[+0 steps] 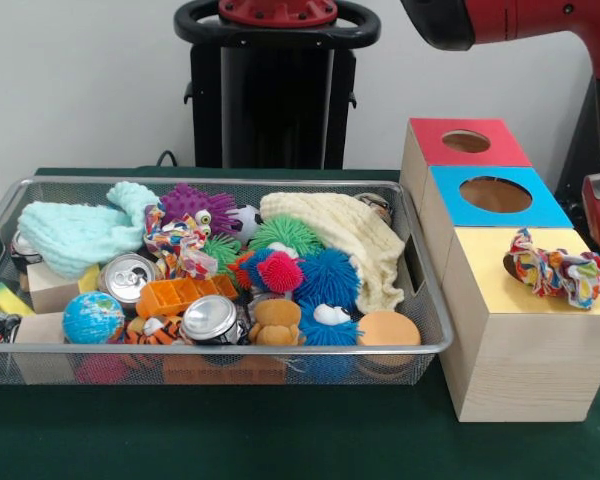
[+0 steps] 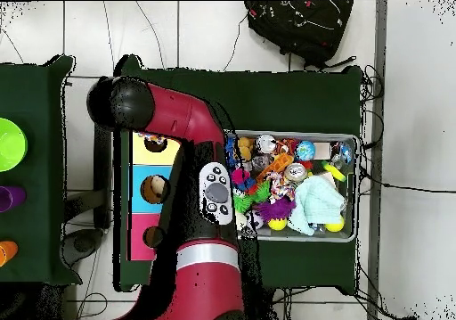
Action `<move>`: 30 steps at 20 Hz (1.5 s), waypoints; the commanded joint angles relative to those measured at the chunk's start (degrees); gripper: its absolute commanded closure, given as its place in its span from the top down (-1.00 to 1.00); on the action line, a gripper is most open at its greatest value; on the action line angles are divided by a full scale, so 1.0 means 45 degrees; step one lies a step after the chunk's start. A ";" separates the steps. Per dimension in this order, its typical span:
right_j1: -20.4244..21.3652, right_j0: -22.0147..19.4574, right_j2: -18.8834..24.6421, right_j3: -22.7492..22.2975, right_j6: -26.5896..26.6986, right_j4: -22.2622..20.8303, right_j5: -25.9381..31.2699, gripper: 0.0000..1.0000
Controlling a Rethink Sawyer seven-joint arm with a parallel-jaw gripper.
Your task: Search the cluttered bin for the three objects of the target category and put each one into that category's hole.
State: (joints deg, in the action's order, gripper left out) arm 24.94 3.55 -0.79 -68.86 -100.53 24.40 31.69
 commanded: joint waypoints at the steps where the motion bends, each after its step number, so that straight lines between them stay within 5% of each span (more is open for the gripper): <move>1: 0.0250 0.0031 0.0932 -0.2162 -0.2849 0.0405 -0.0413 -1.00; 8: 0.0618 0.0284 0.0783 -0.2683 -0.3117 0.0550 -0.0475 -1.00; 12: 0.0597 0.0331 0.0470 -0.2191 -0.3083 0.0433 0.0134 -1.00; 23: -0.1021 -0.1534 0.1703 -0.1537 -0.0688 -0.0294 -0.1133 -1.00; 30: -0.1225 -0.1786 0.1995 -0.1702 -0.0946 -0.0669 -0.1727 -1.00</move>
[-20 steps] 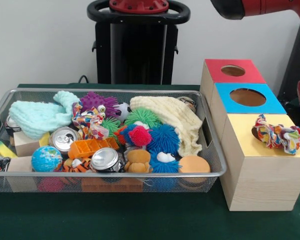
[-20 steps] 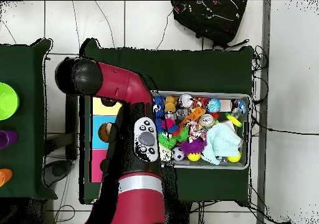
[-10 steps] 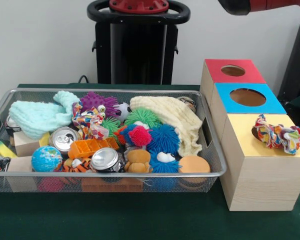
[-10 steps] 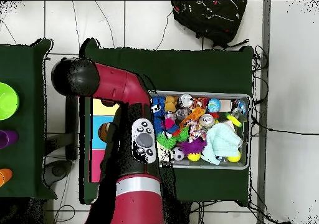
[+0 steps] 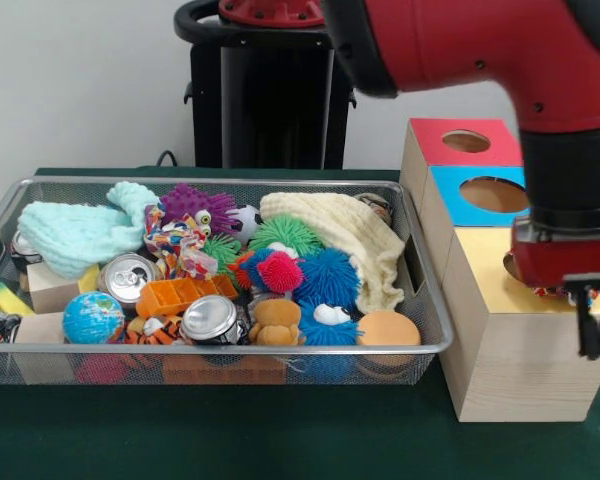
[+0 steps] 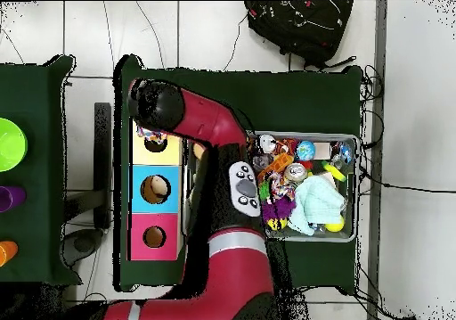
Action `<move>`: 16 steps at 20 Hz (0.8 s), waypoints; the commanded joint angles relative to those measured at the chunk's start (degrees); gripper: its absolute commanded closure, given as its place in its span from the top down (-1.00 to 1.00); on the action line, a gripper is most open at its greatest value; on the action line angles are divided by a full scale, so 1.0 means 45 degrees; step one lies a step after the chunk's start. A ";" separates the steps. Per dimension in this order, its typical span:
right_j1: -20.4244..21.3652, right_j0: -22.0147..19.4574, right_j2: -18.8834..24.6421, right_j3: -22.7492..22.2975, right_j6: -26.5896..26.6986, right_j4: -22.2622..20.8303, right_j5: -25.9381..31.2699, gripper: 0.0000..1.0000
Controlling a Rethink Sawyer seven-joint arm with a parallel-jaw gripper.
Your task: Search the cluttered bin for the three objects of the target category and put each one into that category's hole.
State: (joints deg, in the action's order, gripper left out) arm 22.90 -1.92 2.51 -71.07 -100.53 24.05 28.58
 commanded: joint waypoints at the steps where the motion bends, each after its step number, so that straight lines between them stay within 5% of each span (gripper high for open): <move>1: -0.0743 -0.0509 0.1356 -0.1431 -0.1199 -0.0572 -0.1375 -1.00; 6: -0.0838 -0.0295 0.1772 -0.1980 -0.1992 -0.0454 -0.2648 -1.00; 16: 0.0287 -0.0031 0.1069 -0.2318 -0.1911 -0.0330 -0.1152 -1.00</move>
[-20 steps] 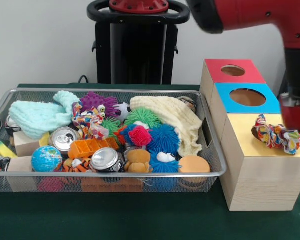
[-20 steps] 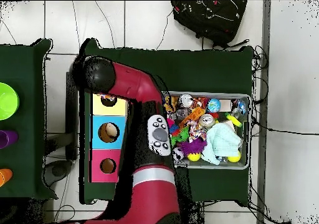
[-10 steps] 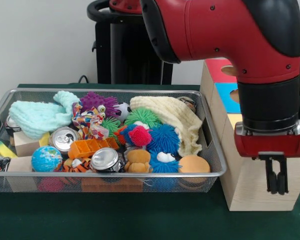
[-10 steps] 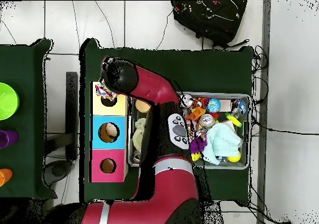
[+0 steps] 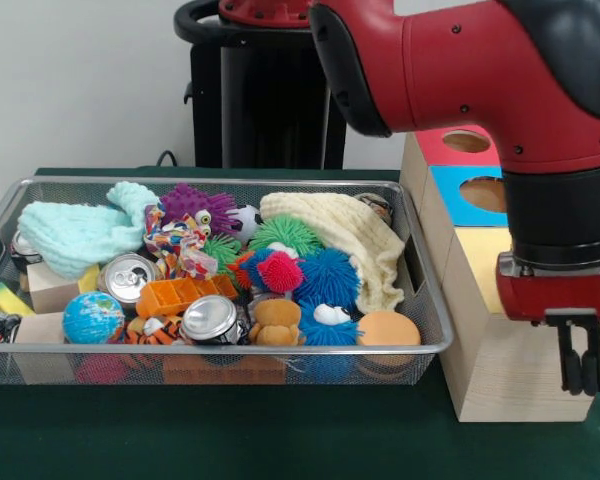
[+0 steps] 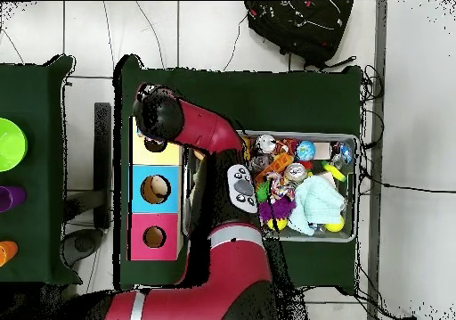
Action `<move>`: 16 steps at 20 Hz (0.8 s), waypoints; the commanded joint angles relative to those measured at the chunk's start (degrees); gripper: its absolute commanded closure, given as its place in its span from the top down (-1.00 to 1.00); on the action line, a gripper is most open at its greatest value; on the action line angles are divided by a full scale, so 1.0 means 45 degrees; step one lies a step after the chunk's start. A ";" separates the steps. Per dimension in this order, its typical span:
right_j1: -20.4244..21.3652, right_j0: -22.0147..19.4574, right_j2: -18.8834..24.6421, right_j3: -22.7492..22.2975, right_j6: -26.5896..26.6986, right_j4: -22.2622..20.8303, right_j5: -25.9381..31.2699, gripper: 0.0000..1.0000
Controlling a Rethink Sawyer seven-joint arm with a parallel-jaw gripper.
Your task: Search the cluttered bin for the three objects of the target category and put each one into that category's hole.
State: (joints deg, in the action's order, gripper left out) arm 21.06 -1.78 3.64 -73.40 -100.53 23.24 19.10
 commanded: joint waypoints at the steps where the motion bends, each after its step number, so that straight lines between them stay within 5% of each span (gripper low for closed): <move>1: 0.0839 -0.0102 0.0767 -0.1808 -0.1820 -0.0169 0.1213 -1.00; 8: 0.1772 -0.0178 0.0293 -0.1952 -0.1508 -0.0381 0.2667 -1.00; 16: 0.1212 -0.0292 0.0754 -0.1802 -0.1505 -0.0426 0.1563 -1.00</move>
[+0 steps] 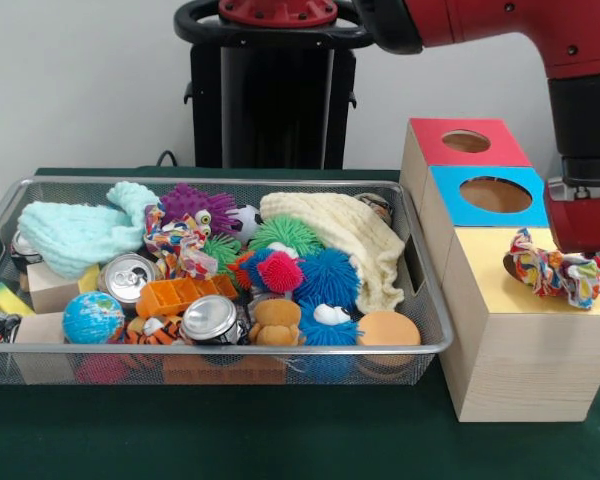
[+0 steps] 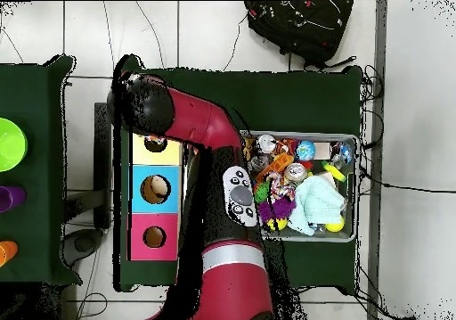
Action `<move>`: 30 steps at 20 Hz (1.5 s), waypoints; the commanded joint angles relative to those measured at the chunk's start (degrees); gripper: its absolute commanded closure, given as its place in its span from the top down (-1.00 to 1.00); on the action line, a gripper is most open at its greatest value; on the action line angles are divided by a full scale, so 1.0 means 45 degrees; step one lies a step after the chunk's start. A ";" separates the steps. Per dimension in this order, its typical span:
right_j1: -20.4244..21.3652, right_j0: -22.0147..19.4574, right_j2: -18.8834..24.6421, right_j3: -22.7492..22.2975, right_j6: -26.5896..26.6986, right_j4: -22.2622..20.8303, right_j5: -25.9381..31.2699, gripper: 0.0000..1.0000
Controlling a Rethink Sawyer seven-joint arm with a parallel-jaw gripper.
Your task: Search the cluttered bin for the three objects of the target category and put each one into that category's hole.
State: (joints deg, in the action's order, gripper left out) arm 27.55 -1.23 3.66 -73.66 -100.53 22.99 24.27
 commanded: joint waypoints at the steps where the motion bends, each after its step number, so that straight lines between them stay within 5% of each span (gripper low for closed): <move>1: -0.0341 -0.0424 0.0865 -0.1752 -0.1525 -0.0353 0.0167 -1.00; 30: 0.0484 0.0465 0.0339 -0.3318 -0.2846 0.0111 -0.0943 -1.00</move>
State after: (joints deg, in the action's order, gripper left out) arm 29.33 0.58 3.66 -80.83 -100.53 22.97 21.84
